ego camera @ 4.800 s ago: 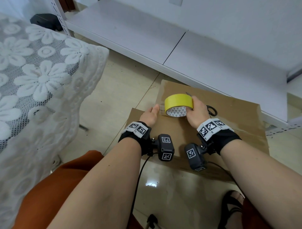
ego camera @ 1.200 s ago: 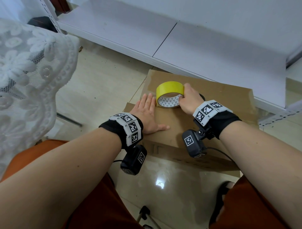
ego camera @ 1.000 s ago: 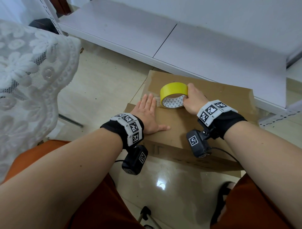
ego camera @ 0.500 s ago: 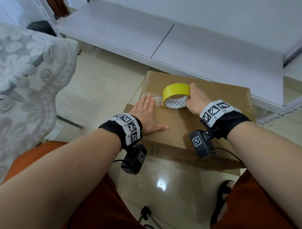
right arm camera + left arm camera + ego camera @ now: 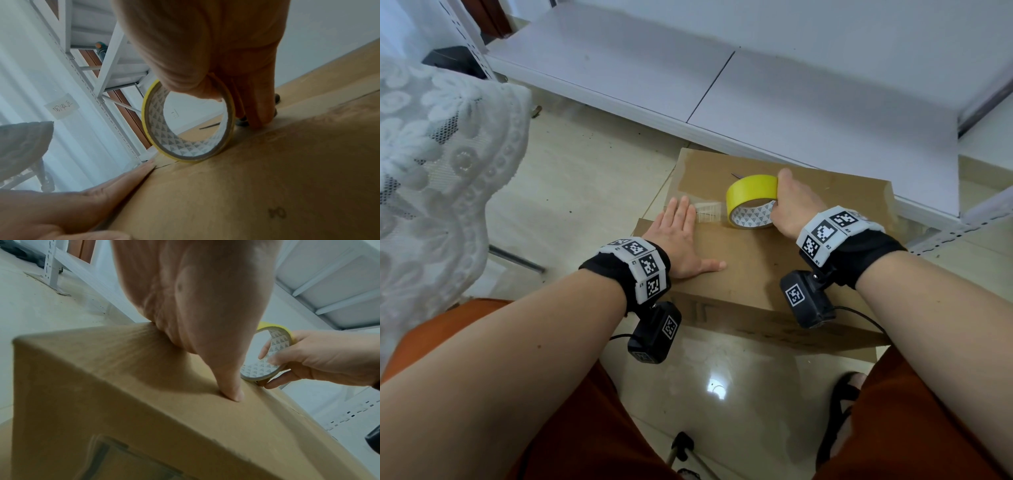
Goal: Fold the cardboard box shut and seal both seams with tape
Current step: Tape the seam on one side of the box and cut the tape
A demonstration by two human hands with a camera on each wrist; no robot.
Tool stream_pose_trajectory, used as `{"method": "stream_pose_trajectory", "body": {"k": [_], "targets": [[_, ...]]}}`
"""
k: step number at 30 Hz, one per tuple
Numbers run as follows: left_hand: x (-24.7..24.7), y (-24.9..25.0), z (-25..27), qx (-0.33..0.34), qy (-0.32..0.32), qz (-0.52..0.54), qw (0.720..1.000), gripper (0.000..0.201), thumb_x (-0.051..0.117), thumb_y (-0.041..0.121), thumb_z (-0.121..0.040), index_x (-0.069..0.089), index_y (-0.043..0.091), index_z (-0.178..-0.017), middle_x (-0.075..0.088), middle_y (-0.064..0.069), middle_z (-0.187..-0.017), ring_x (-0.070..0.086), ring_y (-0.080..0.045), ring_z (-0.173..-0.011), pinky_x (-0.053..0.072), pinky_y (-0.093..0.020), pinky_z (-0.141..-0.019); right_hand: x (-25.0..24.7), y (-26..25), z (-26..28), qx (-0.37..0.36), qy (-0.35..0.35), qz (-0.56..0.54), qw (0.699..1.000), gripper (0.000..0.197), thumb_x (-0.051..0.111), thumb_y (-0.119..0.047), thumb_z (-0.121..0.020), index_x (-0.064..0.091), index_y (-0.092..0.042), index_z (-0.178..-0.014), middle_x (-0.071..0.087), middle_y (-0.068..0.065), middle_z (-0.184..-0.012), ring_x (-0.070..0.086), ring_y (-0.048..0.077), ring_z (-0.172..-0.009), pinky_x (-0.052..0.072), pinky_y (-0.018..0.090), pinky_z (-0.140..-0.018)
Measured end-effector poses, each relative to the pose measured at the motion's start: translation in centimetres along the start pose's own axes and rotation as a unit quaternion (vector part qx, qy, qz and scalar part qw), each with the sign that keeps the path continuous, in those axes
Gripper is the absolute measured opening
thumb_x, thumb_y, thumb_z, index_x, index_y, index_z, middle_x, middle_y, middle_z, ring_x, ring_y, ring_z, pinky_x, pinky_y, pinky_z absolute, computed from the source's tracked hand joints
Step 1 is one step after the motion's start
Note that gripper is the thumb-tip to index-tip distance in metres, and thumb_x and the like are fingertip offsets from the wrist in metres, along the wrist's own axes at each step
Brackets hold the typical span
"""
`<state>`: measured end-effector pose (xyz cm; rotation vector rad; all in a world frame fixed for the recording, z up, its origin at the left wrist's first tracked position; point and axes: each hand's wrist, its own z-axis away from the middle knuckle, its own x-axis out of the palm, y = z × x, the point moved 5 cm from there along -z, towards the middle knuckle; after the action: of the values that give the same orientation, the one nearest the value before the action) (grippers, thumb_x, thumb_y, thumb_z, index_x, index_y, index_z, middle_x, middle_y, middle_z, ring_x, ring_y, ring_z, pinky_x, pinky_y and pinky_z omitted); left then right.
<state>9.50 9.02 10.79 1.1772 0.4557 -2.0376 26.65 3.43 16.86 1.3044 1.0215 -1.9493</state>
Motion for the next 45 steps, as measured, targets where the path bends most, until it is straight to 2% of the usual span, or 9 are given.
{"method": "stream_pose_trajectory", "body": {"k": [3, 9, 14, 20, 24, 29, 36, 40, 45], "targets": [[-0.1, 0.1, 0.0, -0.003, 0.006, 0.001, 1.000, 0.120, 0.031, 0.086, -0.074, -0.018, 0.007, -0.148, -0.026, -0.009, -0.156, -0.022, -0.024, -0.145, -0.004, -0.039, -0.120, -0.2, -0.2, 0.1, 0.004, -0.004, -0.001, 1.000, 0.016, 0.042, 0.003, -0.090, 0.033, -0.006, -0.099, 0.042, 0.005, -0.073, 0.049, 0.029, -0.073, 0.033, 0.034, -0.061], [-0.6, 1.7, 0.2, -0.033, 0.069, 0.013, 0.997, 0.129, 0.034, 0.090, -0.068, -0.011, 0.000, -0.149, -0.012, -0.019, -0.158, -0.010, -0.032, -0.147, 0.003, -0.043, -0.120, -0.4, -1.3, 0.0, 0.002, -0.009, -0.001, 1.000, 0.024, 0.044, 0.005, -0.088, 0.039, -0.001, -0.111, 0.047, 0.013, -0.091, 0.050, 0.032, -0.081, 0.035, 0.036, -0.065], [-0.1, 3.0, -0.4, -0.006, 0.065, -0.001, 0.998, 0.127, 0.026, 0.090, -0.070, -0.013, -0.001, -0.149, -0.018, -0.019, -0.157, -0.016, -0.030, -0.146, 0.001, -0.044, -0.120, -0.2, -1.7, 0.2, -0.001, -0.008, 0.012, 1.000, 0.026, 0.048, 0.004, -0.088, 0.038, -0.002, -0.111, 0.051, 0.019, -0.105, 0.048, 0.032, -0.081, 0.035, 0.036, -0.066], [-0.2, 3.5, -0.6, 0.001, 0.074, -0.012, 0.997, 0.125, 0.024, 0.090, -0.071, -0.015, -0.001, -0.148, -0.019, -0.018, -0.157, -0.017, -0.029, -0.145, 0.000, -0.043, -0.120, -0.6, -1.7, 0.4, 0.002, 0.014, 0.004, 1.000, 0.029, 0.051, 0.003, -0.087, 0.039, 0.000, -0.114, 0.050, 0.021, -0.116, 0.054, 0.038, -0.099, 0.037, 0.038, -0.072], [0.3, 3.4, -0.8, 0.016, 0.064, -0.004, 0.998, 0.122, 0.024, 0.089, -0.073, -0.016, 0.002, -0.148, -0.021, -0.016, -0.157, -0.020, -0.028, -0.145, -0.003, -0.043, -0.120, -0.5, -1.8, 0.8, -0.005, 0.028, 0.009, 1.000, 0.029, 0.050, 0.003, -0.088, 0.039, -0.001, -0.114, 0.048, 0.019, -0.116, 0.054, 0.037, -0.094, 0.040, 0.038, -0.071], [0.3, 3.5, -0.9, 0.021, 0.059, -0.007, 0.998, 0.118, 0.025, 0.088, -0.073, -0.016, 0.007, -0.149, -0.023, -0.017, -0.156, -0.022, -0.030, -0.144, -0.004, -0.044, -0.120, -0.4, -1.9, 1.2, -0.040, 0.043, 0.050, 0.997, 0.028, 0.051, 0.002, -0.087, 0.039, -0.003, -0.112, 0.048, 0.018, -0.112, 0.045, 0.028, -0.075, 0.038, 0.036, -0.066], [0.1, 3.7, -0.8, 0.023, 0.034, -0.030, 0.999, 0.107, 0.022, 0.087, -0.076, -0.008, 0.018, -0.152, -0.025, -0.020, -0.154, -0.024, -0.033, -0.143, -0.004, -0.046, -0.119, 0.0, -1.3, 0.9, -0.057, 0.036, -0.049, 0.997, 0.027, 0.050, -0.007, -0.089, 0.039, -0.004, -0.113, 0.049, 0.010, -0.096, 0.049, 0.027, -0.080, 0.035, 0.033, -0.065], [-0.2, 4.0, -0.9, 0.031, 0.042, -0.053, 0.997, 0.109, 0.020, 0.087, -0.076, -0.007, 0.015, -0.153, -0.024, -0.017, -0.156, -0.023, -0.030, -0.144, -0.003, -0.046, -0.119, 0.5, -0.1, 0.5, -0.009, 0.034, -0.092, 0.995, 0.032, 0.055, -0.014, -0.090, 0.040, -0.003, -0.116, 0.051, 0.011, -0.098, 0.048, 0.026, -0.082, 0.038, 0.032, -0.068], [-0.2, 4.5, -1.2, 0.060, 0.039, -0.041, 0.997, 0.117, 0.025, 0.086, -0.075, -0.009, 0.004, -0.151, -0.019, -0.015, -0.157, -0.020, -0.026, -0.145, -0.004, -0.041, -0.120, 1.3, 1.2, -0.3, 0.044, 0.005, -0.044, 0.998, 0.027, 0.053, -0.028, -0.094, 0.047, -0.004, -0.105, 0.058, 0.017, -0.105, 0.047, 0.027, -0.079, 0.033, 0.031, -0.065]]}}
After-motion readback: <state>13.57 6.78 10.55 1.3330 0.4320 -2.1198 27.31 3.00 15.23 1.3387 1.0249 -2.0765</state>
